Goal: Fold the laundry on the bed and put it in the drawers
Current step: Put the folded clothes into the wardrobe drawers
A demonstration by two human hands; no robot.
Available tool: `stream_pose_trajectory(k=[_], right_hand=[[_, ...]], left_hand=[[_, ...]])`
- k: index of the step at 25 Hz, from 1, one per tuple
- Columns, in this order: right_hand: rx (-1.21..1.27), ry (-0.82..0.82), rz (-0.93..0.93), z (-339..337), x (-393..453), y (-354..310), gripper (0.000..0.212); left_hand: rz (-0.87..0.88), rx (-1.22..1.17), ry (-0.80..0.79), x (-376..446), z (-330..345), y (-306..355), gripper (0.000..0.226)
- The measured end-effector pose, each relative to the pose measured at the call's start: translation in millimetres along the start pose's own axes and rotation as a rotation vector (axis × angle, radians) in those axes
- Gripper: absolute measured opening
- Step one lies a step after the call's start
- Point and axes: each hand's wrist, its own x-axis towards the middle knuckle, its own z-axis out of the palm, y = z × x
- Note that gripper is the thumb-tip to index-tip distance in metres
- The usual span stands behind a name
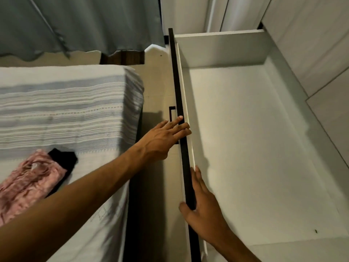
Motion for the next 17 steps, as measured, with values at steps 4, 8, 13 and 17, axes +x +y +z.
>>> stream_pose_trajectory(k=[4,8,13,17], right_hand=[[-0.030,0.022,0.044,38.8,1.1,-27.1,0.116],[-0.100,0.152,0.065,32.1,3.3,-17.8,0.108],[-0.350,0.314,0.000,60.5,19.2,-74.8,0.099],[-0.295,0.064,-0.307,149.4,66.2,-166.8,0.100]], left_hand=[[-0.068,-0.062,-0.002,-53.5,-0.7,-11.5,0.108],[-0.125,-0.164,0.086,-97.6,-3.1,-5.1,0.104],[-0.729,-0.737,0.463,-245.7,73.5,-46.3,0.085],[-1.484,-0.913,0.894,-386.2,136.9,-111.3,0.091]])
